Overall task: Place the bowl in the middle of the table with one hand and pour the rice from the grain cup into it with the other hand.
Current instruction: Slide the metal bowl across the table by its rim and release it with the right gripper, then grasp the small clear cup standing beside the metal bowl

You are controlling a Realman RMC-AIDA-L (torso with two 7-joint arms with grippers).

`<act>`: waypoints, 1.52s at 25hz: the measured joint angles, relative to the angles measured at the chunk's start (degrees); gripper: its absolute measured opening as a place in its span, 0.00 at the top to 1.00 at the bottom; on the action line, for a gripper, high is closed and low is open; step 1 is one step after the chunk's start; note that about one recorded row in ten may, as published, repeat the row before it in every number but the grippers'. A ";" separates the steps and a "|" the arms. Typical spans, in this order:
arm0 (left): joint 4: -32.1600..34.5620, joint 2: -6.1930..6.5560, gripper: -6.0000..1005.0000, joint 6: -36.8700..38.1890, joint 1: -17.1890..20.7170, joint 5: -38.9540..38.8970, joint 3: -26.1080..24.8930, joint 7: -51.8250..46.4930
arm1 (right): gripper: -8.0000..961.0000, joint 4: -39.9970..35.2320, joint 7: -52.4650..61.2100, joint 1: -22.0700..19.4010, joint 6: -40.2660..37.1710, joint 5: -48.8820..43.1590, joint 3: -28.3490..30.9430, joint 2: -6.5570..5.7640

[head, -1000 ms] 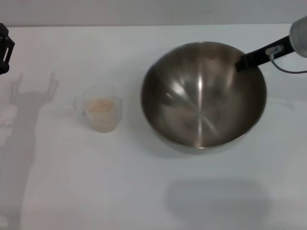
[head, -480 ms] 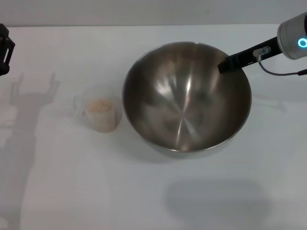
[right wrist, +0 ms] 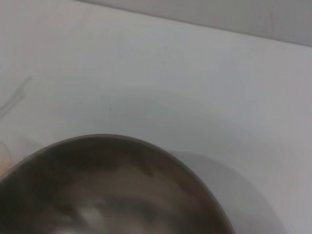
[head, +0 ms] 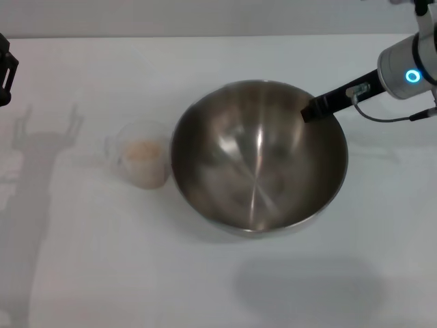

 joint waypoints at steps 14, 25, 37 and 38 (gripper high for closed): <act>-0.10 0.00 0.17 0.11 -0.04 0.02 0.03 0.00 | 0.84 0.11 0.28 0.52 -1.50 -2.76 -0.15 -0.04; -0.32 -0.01 0.17 1.02 0.60 -0.02 0.23 0.00 | 0.58 -10.04 -0.35 -0.02 -2.97 -2.89 -1.48 0.02; -0.32 -0.09 0.17 1.33 1.13 -0.21 0.23 0.00 | 0.50 -18.61 -7.47 -9.82 -39.53 -2.95 -14.85 0.57; -0.17 -0.09 0.17 1.34 1.18 -0.24 0.16 0.00 | 0.50 -18.01 -7.85 -10.99 -44.47 -2.95 -16.88 0.61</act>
